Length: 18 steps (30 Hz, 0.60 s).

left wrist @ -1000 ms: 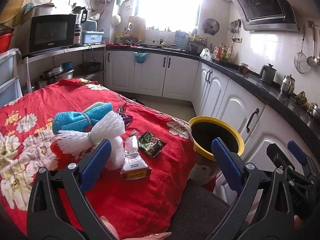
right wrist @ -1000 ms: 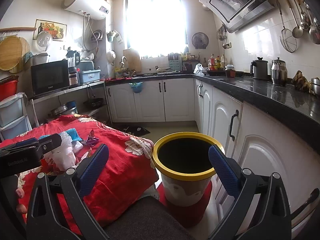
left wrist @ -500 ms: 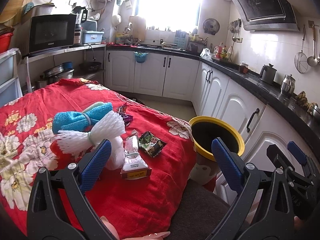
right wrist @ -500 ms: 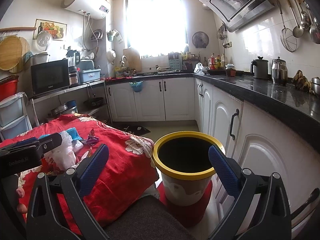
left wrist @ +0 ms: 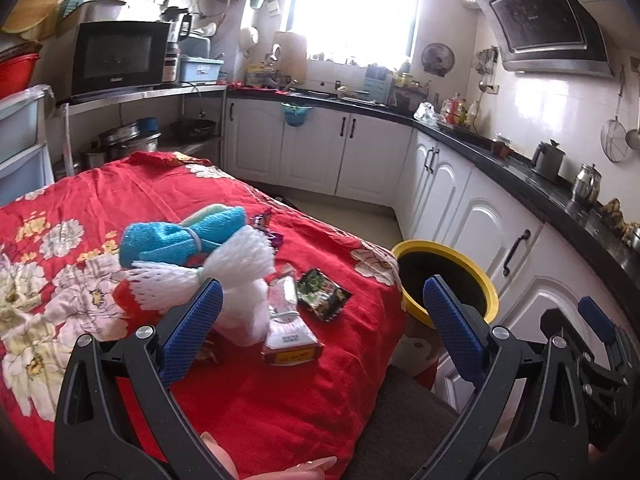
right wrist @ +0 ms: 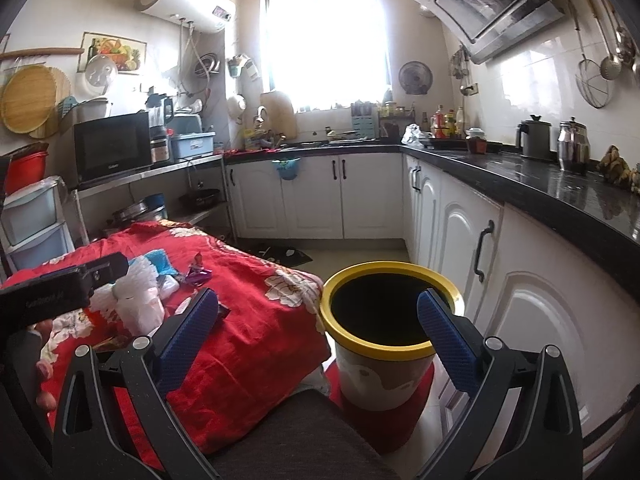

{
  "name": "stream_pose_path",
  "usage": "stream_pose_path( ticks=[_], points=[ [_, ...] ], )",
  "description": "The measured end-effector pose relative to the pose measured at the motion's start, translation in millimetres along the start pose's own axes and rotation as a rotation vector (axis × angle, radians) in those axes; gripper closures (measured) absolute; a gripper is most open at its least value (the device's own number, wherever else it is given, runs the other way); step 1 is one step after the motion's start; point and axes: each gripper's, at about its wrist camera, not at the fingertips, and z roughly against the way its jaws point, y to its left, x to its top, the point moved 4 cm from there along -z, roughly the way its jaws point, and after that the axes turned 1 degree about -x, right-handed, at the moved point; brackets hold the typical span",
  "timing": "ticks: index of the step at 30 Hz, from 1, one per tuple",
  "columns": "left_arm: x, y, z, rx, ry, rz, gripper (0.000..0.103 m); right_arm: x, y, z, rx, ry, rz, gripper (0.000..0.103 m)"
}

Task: Collect trash

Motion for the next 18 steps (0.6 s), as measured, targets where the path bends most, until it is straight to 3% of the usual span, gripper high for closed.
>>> stream_pose_path(
  ticks=[18],
  points=[
    [31,86,5,0.157,-0.043,0.155,0.011,23,71,-40,0.241,0.062,0.052,0.006]
  ],
)
